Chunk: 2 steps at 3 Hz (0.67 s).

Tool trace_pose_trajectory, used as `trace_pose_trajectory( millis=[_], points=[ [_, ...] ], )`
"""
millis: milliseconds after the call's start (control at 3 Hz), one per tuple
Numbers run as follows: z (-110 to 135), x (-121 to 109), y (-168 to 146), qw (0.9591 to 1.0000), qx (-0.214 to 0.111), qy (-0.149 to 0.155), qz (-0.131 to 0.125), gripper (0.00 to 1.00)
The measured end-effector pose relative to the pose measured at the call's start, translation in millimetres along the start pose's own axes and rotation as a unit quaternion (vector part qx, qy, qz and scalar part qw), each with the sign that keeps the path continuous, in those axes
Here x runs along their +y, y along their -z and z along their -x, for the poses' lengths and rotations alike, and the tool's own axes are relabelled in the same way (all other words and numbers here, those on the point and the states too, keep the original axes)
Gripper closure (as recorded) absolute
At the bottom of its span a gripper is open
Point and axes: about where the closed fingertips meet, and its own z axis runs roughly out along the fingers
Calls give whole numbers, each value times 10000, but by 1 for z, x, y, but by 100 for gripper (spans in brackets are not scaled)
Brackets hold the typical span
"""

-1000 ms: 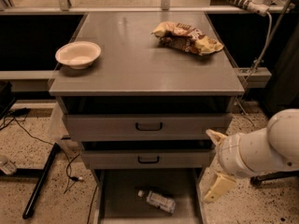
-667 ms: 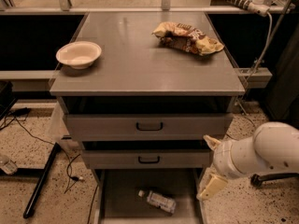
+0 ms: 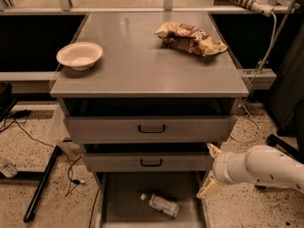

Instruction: Pick blue plastic bottle from bottom drawer and place on counter

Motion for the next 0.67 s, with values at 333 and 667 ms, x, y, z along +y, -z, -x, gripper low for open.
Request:
trace_pose_trajectory(
  millis=[333, 667],
  points=[
    [0, 0, 0, 10000, 0, 0, 3, 0],
    [-9, 19, -24, 9997, -8, -3, 253, 0]
  ],
)
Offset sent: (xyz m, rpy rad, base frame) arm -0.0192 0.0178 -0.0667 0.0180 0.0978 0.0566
